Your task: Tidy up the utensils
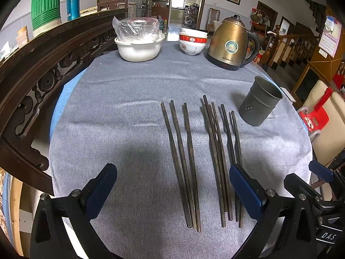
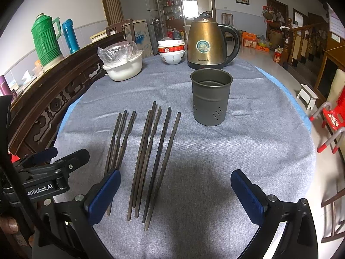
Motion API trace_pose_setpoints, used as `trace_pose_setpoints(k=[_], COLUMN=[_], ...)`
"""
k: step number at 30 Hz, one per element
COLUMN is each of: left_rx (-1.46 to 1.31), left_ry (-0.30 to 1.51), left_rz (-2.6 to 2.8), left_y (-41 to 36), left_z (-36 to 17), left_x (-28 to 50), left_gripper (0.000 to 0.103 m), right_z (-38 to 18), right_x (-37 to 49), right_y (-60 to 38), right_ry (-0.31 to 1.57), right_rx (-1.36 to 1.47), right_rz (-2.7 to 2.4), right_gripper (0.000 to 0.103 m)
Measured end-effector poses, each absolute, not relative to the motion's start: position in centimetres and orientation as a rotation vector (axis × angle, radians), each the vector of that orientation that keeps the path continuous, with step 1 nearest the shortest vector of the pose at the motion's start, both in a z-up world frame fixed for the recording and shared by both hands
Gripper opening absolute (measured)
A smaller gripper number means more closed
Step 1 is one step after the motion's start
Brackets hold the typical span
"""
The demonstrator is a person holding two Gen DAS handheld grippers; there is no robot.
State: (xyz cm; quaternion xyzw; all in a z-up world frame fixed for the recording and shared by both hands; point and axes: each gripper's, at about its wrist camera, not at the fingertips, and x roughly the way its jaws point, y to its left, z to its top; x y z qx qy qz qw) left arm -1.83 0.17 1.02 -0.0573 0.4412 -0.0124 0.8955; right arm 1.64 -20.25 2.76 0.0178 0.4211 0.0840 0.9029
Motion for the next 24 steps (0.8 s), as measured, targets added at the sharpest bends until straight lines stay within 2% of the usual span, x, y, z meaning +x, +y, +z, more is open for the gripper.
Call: trace_pose_setpoints(k=[24], left_rx=[-0.128], left_ry=[0.923], left_rz=[-0.018], left_y=[0.47], left_z=[0.89], left_x=[-1.78], left_gripper=[0.103], right_z=[2.37], right_x=[1.94], right_y=[-20.97], right_ry=[0.892], right_rx=[0.064], right_rz=[0.153], right_gripper=[0.103])
